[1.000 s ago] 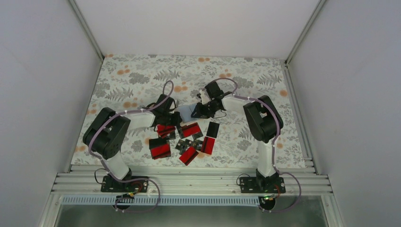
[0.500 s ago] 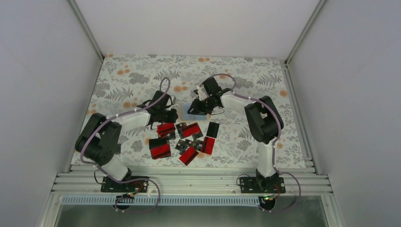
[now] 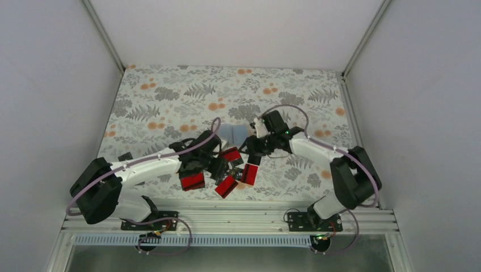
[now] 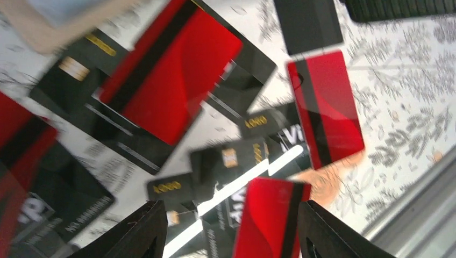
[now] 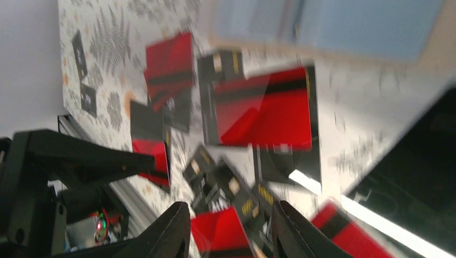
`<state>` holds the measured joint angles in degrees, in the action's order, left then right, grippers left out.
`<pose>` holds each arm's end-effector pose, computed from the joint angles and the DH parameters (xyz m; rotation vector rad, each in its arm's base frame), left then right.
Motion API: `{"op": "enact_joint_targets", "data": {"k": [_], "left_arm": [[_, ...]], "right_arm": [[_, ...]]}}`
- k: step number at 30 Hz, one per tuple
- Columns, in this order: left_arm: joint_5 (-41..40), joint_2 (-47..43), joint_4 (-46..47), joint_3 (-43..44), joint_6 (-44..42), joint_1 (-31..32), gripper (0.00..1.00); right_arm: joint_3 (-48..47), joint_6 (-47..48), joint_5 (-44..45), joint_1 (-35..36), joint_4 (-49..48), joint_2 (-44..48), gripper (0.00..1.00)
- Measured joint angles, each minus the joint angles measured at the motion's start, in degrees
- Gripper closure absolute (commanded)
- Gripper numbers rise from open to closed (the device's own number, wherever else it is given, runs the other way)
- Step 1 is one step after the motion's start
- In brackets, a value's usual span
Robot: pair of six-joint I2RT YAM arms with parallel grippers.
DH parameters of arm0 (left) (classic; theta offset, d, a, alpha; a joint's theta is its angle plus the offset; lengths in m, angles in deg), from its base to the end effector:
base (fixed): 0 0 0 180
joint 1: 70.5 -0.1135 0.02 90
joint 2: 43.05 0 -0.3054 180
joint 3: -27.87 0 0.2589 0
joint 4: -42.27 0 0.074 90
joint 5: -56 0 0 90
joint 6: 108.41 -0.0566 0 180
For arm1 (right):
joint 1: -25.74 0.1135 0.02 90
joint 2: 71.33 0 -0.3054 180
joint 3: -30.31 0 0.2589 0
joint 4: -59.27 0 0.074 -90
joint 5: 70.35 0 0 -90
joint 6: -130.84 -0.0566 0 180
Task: Put the credit cards into the card holder
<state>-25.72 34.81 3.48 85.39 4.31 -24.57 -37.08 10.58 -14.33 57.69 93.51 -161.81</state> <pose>0.1786 -0.1962 0.2105 0.5997 2.6503 -0.5854 0.2599 0.1994 0.2156 -0.2853 2.7323 1.1301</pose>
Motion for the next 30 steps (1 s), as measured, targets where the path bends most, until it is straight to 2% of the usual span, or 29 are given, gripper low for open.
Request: {"op": "enact_joint_targets", "data": {"k": [2,7,13,19,30], "left_arm": [[-0.31,-0.04,-0.79,-0.11,0.72,2.8,0.4],[-1.07,-0.26,-1.51,-2.19,4.0,9.27,0.51],[-3.74,-0.13,-0.48,-6.86,8.63,14.4,0.52],[-7.76,2.67,3.26,-8.24,13.62,14.86,0.51],[-9.64,5.7,10.54,-7.87,15.58,20.46,0.51]], "right_arm": [[5.14,-1.68,0.17,0.7,-0.66,3.96,0.57],[15.21,-6.27,0.04,5.09,-2.47,11.1,0.51],[23.34,-12.35,0.15,9.68,-6.32,15.54,0.49],[25.83,-16.24,1.68,11.69,-7.93,19.06,0.48],[29.27,-21.16,2.95,15.3,-7.48,25.24,0.47]]}}
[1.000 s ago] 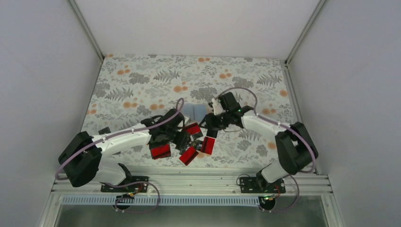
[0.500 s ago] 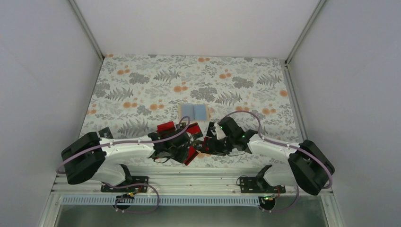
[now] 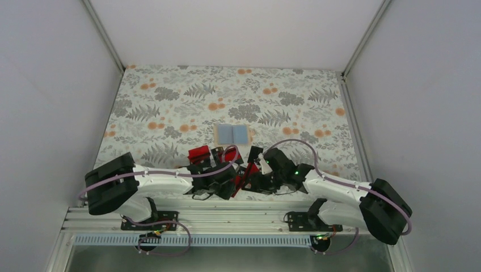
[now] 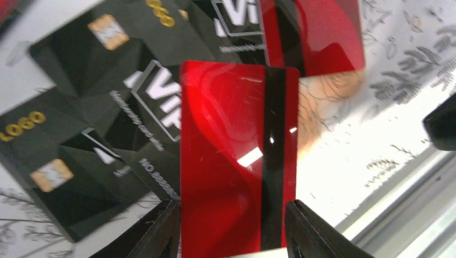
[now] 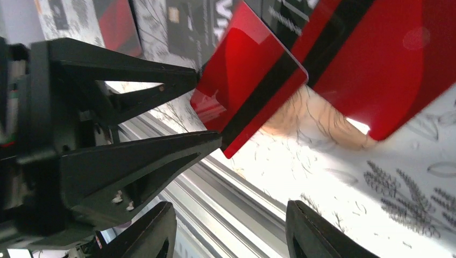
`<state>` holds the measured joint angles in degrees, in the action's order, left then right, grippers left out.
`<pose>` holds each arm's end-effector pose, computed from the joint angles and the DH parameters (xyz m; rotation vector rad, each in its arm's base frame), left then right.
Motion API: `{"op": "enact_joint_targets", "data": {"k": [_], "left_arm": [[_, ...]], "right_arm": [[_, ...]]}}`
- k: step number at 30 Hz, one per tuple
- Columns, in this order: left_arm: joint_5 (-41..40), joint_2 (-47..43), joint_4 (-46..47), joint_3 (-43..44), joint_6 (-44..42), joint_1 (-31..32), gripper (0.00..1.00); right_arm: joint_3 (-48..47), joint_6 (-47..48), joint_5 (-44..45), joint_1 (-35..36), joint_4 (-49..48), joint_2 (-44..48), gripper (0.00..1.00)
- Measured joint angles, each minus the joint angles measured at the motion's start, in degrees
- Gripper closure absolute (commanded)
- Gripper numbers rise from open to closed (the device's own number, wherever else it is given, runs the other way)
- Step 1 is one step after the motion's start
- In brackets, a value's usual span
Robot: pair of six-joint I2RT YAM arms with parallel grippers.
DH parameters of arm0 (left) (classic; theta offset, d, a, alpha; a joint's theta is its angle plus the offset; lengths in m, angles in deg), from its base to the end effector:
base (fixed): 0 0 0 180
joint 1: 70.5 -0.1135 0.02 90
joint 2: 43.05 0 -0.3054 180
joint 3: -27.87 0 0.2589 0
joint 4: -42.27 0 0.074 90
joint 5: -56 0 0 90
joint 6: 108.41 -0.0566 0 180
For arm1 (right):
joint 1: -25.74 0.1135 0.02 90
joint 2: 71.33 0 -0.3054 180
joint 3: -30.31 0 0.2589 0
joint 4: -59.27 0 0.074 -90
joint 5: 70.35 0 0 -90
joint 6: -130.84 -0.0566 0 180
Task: Put the credit cards into the card holder
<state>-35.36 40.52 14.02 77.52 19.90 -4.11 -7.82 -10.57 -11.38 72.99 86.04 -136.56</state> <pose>0.1060 -0.2392 0.1570 0.6663 2.6981 -0.5250 0.1108 0.1628 0.1739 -0.1558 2.8821 1.2312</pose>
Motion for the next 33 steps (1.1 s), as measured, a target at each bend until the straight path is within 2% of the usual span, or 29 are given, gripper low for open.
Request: {"op": "enact_joint_targets", "data": {"k": [8,12,21,27,33], "left_arm": [[-0.04,-0.07,0.22,0.0,1.66,4.55,0.51],[-0.92,-1.64,-2.36,0.09,2.34,5.79,0.48],[-4.39,0.13,-4.57,4.61,0.81,-0.92,0.48],[-3.1,5.6,-1.6,6.1,-2.08,-1.68,0.48],[-0.94,6.93,1.77,6.45,-3.63,-1.64,0.48]], "right_arm": [[4.09,-6.34,0.11,5.01,0.13,0.07,0.46],[4.28,-9.64,1.36,7.3,0.09,0.28,0.47],[6.97,-17.44,3.96,10.05,-2.73,2.58,0.44],[7.91,-22.47,5.51,11.76,-6.25,2.56,0.43],[8.81,-26.88,6.88,12.5,-10.47,1.84,0.44]]}}
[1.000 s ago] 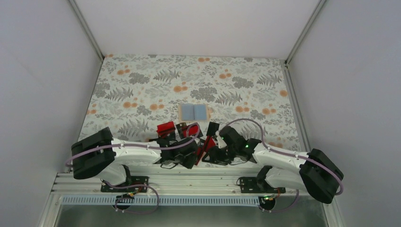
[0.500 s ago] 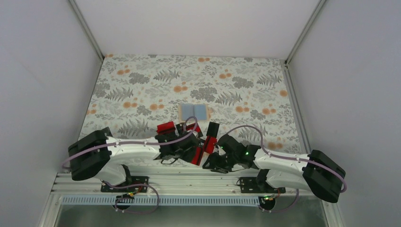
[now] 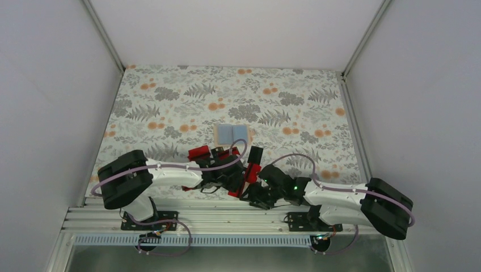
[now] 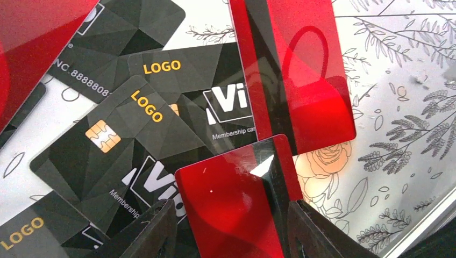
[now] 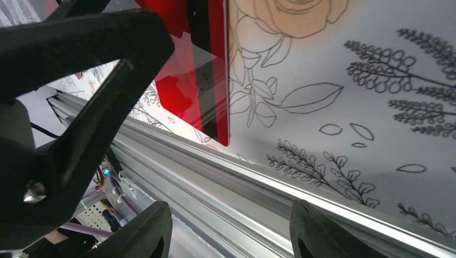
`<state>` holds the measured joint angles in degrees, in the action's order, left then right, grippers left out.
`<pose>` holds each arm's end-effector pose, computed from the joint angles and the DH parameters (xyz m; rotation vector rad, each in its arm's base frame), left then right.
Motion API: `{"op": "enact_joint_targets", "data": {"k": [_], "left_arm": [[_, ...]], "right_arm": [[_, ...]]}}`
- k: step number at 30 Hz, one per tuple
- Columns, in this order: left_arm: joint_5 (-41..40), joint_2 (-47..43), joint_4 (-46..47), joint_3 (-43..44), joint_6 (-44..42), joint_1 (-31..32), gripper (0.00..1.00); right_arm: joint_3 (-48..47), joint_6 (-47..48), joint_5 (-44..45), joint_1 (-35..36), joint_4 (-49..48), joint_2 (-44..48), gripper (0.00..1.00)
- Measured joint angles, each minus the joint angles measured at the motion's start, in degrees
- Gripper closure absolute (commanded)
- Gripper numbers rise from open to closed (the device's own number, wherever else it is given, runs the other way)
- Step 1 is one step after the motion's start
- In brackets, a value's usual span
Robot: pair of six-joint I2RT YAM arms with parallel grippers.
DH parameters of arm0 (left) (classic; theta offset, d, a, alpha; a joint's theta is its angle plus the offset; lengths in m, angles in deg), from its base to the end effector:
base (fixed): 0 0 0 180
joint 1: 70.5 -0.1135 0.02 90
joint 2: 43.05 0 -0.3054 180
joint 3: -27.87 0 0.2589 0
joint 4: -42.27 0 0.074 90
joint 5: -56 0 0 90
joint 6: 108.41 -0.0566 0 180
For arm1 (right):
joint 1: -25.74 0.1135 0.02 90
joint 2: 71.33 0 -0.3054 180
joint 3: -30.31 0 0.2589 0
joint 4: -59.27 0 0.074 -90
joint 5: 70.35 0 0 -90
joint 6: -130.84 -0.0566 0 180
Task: Put the credit cards into the card holder
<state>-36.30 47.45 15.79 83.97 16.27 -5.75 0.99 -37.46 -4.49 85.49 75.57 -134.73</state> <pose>0.1299 -0.2702 0.1586 0.6966 2.6484 -0.5070 0.0696 0.1653 0.1447 -0.2364 -2.7746 -1.1464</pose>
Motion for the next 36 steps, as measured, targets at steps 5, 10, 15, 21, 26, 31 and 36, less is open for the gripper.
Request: {"op": "enact_joint_targets", "data": {"k": [5,10,15,21,26,31,36], "left_arm": [[1.09,-0.31,2.91,-1.4,-0.59,0.79,0.49],[2.6,-1.16,4.9,-2.86,-0.55,2.93,0.49],[4.22,-1.2,5.29,-2.97,-0.55,4.9,0.49],[3.58,-0.79,5.64,-2.78,-0.15,6.1,0.49],[3.63,-0.22,6.01,-2.38,0.31,6.38,0.52],[4.0,-0.11,6.58,-2.4,0.5,6.4,0.52],[4.72,-0.11,7.23,-2.64,0.7,6.47,0.53]], "right_arm": [[2.12,-2.6,0.37,0.26,-3.82,-1.36,0.44],[4.22,-4.68,0.52,0.31,-6.62,-1.92,0.45],[4.9,-6.1,1.07,0.39,-7.82,-1.57,0.46],[6.62,-7.3,2.27,0.5,-8.57,-0.28,0.54],[7.39,-7.89,2.82,0.55,-10.19,-0.63,0.6],[7.37,-8.04,2.23,0.68,-12.52,-2.8,0.71],[7.26,-7.61,1.86,0.72,-14.32,-4.44,0.9]]}}
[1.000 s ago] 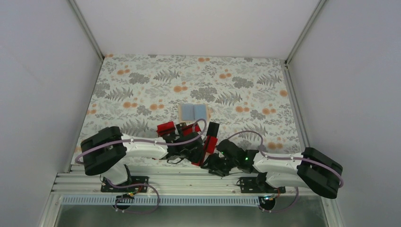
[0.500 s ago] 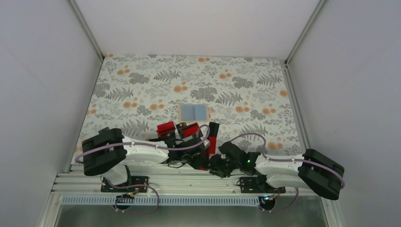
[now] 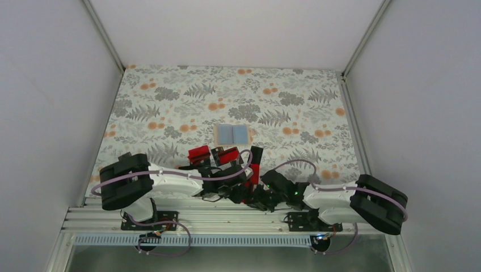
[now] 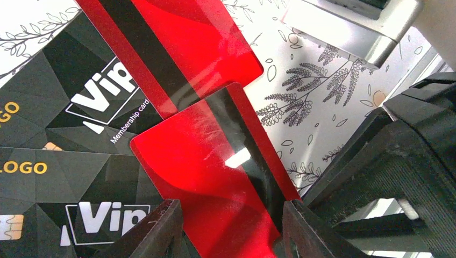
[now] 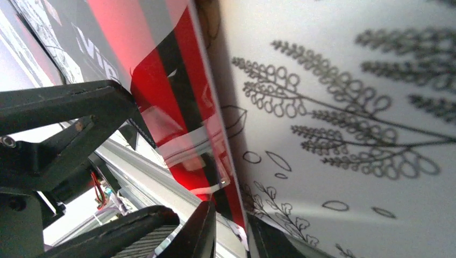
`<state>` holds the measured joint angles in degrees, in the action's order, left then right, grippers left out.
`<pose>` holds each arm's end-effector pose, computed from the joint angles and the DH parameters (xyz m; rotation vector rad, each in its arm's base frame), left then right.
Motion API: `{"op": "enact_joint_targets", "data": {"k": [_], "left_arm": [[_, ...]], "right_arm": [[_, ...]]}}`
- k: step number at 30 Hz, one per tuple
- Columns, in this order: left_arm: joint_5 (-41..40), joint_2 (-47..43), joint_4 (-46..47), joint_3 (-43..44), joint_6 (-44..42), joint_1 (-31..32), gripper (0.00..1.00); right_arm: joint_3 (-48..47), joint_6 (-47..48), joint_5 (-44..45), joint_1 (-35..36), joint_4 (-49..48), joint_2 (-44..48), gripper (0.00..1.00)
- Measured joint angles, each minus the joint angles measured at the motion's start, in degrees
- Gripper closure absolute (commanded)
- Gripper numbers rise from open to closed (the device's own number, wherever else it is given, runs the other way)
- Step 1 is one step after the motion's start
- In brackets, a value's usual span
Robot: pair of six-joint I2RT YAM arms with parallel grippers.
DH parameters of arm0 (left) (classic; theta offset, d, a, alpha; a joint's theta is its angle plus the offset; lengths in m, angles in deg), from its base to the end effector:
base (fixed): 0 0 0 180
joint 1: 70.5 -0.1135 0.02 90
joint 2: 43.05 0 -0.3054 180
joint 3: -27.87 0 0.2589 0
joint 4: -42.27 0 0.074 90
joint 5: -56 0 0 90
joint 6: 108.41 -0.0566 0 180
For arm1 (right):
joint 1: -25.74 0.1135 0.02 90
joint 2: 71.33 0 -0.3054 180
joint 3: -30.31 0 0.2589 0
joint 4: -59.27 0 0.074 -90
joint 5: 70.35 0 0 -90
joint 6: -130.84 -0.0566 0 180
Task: Put the credit cards into the card holder
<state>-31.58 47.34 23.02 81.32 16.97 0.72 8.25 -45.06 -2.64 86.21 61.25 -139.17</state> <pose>0.0948 -0.2864 0.1548 0.8588 2.5985 -0.7014 0.0653 0.1588 0.1172 -0.4016 -2.7319 -1.1749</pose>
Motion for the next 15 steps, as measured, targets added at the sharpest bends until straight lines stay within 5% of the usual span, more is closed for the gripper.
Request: {"op": "enact_joint_targets", "data": {"k": [8,15], "left_arm": [[-0.96,-0.87,-1.05,-0.39,1.14,0.04,0.51],[-4.59,-9.35,-11.15,1.11,1.77,-0.83,0.44]], "right_arm": [[-1.55,0.68,0.09,0.02,2.05,3.13,0.96],[-7.39,4.87,2.67,-0.24,12.07,8.98,0.96]]}}
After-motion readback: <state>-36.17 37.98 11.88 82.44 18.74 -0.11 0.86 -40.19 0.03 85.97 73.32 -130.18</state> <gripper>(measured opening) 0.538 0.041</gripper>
